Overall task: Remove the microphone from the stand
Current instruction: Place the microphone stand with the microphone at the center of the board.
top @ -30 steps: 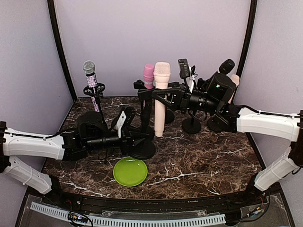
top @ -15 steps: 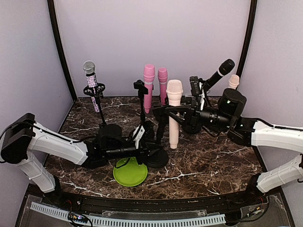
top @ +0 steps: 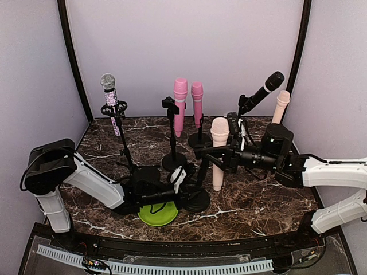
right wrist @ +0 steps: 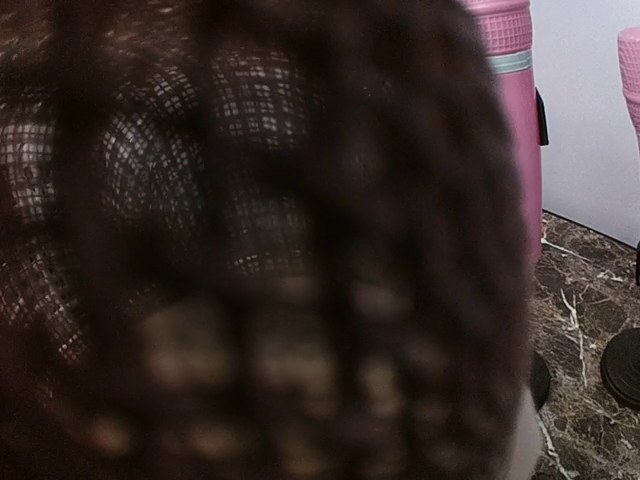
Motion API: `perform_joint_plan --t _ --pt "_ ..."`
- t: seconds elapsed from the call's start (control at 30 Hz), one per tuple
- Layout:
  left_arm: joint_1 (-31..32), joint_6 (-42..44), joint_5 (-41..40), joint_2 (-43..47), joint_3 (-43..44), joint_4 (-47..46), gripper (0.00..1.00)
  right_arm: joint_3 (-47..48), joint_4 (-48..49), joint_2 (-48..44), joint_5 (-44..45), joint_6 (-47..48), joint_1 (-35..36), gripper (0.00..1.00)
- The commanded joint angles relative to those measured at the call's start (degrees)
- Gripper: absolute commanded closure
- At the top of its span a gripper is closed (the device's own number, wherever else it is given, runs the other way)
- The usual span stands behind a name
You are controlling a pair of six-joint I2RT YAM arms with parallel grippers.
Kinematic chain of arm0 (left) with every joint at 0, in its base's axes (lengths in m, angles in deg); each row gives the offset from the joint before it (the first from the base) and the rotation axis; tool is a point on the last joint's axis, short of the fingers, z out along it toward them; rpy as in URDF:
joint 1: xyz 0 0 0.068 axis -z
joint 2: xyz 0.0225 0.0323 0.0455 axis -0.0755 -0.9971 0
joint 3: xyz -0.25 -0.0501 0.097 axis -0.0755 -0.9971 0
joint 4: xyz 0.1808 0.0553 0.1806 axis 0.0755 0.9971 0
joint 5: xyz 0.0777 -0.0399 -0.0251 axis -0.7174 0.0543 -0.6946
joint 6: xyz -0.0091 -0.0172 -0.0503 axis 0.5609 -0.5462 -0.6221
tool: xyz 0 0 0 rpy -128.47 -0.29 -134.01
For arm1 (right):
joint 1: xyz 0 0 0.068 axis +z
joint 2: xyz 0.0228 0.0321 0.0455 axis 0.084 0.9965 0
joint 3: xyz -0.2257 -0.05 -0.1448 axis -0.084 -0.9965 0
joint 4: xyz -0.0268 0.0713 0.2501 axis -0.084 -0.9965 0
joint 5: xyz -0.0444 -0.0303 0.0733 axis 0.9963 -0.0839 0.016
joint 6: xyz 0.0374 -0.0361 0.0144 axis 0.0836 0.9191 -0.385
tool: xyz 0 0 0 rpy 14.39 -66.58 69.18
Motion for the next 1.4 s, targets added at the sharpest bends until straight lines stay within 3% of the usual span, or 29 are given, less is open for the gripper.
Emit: perform_joint_plan --t 0.0,0.27,0.47,1.0,1.2,1.37 --pt "1.92 3.26 1.28 -1.73 0.49 -9.94 1.00 -0.79 1.55 0.58 1.93 -0.56 1.07 0.53" --pt "2.11 2.56 -1.25 -6.30 0.49 -14.05 1.00 -4.78 4.51 -0.01 4.89 -1.27 1.11 0.51" --pt "2.11 0.86 -1.49 -9.24 0.63 -15.33 0.93 -5.98 5.03 -0.52 6.38 -1.54 1.11 0.50" --pt "2.11 -1.17 -10.27 -7.31 -6.64 -23.83 0.40 -4.64 3.24 -0.03 6.79 -0.07 1.11 0.50" --pt "2.11 -0.76 -12.42 -4.24 -9.53 -23.49 0.32 -3.65 1.88 0.15 6.62 0.49 1.11 0.50" --pt "2.11 0.05 -17.70 -1.49 -13.65 -25.06 0.19 -2.96 1.27 0.13 6.23 0.67 1.13 0.49"
